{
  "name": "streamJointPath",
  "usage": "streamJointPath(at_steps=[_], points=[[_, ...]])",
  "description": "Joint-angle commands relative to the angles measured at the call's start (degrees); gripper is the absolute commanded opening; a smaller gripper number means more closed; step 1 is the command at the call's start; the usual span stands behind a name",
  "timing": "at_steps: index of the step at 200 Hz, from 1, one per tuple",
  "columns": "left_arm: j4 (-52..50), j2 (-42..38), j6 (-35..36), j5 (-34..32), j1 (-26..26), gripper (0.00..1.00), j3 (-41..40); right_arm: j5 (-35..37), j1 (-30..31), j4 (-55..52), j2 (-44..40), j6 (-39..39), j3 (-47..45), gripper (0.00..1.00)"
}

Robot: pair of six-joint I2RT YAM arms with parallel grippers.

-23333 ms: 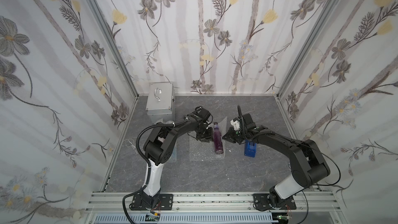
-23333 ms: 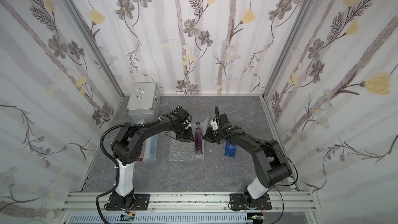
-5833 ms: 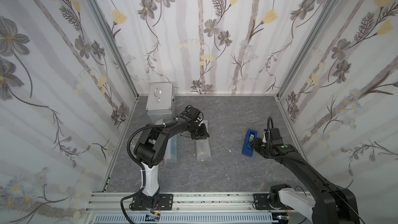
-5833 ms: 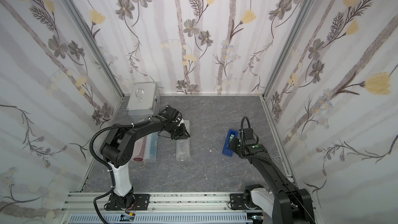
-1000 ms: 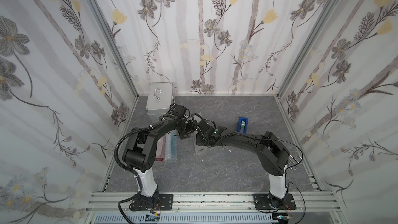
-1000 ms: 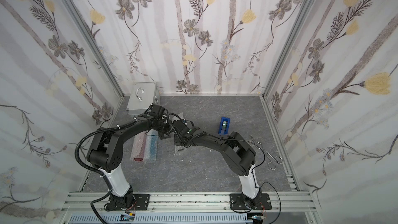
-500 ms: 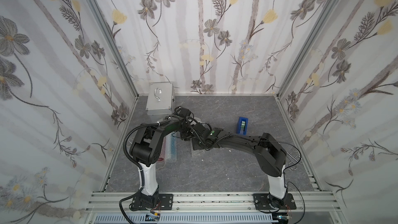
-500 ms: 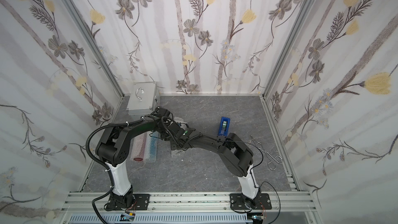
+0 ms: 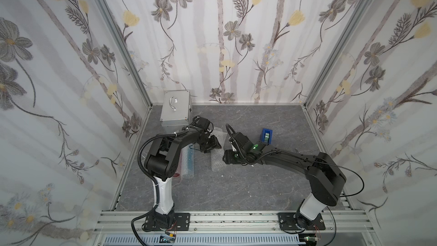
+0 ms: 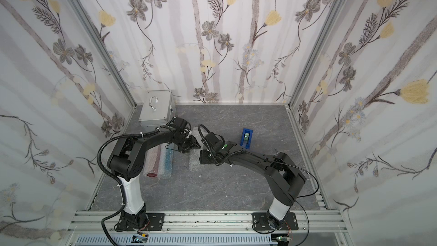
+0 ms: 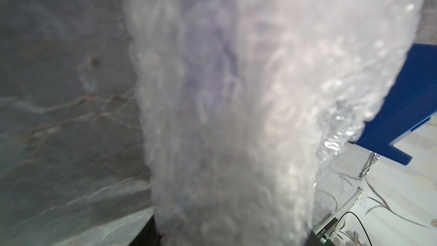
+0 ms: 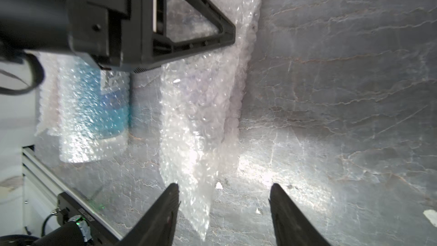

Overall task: Wrap wine bottles in bubble wrap
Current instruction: Adjust the bubble wrap at the center of the board.

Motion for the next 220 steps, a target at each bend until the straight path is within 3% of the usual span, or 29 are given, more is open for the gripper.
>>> streamJointPath(at_steps=[1,18,57,108,150,193,220], points=[[-0.62,3.00,0.35,-0.50,-0.21,0.14,0.78,-3.38,-3.10,5.99,-1.48,1.60,-1.57,0.50],[0.09,4.23,0.59,1.38,-0.13,0.12,1.21,-6.87,-4.23,9.31,-0.88,2.50,-1.55,0.37],[3.25,3.30,-0.16,4.14,2.28,0.12,-2.32,-11.19,-5.99,10.40,6.88,2.37,3.77,0.20],[4.45,4.54,-0.63,6.34,3.80,0.12,-3.42,-9.78,-6.52,7.31,13.19,1.88,5.13,0.13],[4.13,4.39,-0.74,5.54,4.10,0.06,-3.62,-9.35,-6.73,5.53,12.50,0.51,4.58,0.18],[3.41,4.55,-0.63,4.70,4.09,0.06,-3.36,-8.04,-12.39,3.65,-4.89,-2.23,-5.77,0.42],[3.61,4.66,-0.66,5.13,4.07,0.06,-3.27,-10.38,-21.06,4.35,-14.82,-3.84,-13.83,0.48]])
